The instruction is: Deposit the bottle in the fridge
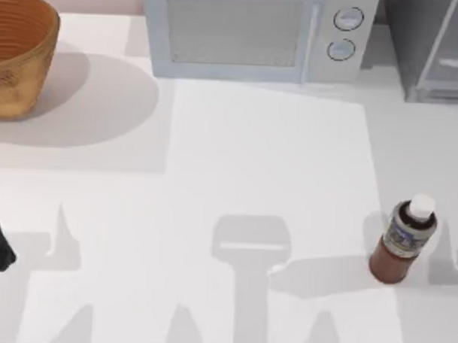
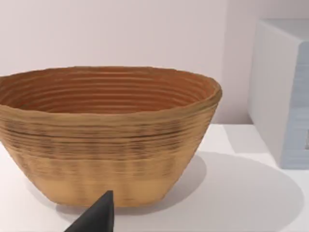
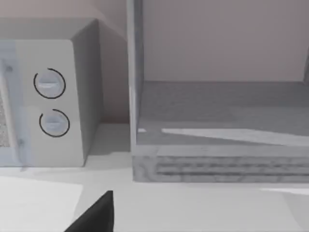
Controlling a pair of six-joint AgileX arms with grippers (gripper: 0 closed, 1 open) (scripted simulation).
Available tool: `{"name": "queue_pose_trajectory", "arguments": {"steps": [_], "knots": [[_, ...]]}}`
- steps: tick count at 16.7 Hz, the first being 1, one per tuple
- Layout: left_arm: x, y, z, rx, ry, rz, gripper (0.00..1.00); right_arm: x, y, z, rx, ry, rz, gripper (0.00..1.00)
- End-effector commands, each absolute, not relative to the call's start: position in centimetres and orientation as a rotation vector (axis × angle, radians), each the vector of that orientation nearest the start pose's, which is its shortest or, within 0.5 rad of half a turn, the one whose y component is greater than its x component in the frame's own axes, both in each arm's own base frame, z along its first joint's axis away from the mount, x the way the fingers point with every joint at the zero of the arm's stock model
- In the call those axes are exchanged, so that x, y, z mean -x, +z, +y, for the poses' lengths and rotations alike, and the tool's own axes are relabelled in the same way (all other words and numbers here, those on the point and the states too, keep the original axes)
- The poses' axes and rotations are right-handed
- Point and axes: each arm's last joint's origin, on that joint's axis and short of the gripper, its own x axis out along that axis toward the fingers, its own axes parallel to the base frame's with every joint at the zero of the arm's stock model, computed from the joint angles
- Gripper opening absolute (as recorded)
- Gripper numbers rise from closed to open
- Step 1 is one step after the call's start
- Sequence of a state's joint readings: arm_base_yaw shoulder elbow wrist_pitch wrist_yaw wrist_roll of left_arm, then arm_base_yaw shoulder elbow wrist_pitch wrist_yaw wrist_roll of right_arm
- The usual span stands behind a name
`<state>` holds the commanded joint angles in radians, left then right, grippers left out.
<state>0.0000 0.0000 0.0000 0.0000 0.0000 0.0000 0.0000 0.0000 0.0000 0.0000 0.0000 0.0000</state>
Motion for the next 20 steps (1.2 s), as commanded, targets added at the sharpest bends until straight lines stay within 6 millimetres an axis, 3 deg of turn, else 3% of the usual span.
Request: {"name": "queue_pose_trajectory", "arguments": {"steps": [8, 20], "knots": [[-10.6, 16.0, -0.1, 0.0, 0.0, 0.0, 1.0, -11.7, 16.0, 0.0, 0.037, 0.097, 0.014, 1.0], [-10.6, 16.0, -0.1, 0.0, 0.0, 0.0, 1.0, -14.4, 13.7, 0.3, 0.096, 0.375, 0.104, 1.0]]}}
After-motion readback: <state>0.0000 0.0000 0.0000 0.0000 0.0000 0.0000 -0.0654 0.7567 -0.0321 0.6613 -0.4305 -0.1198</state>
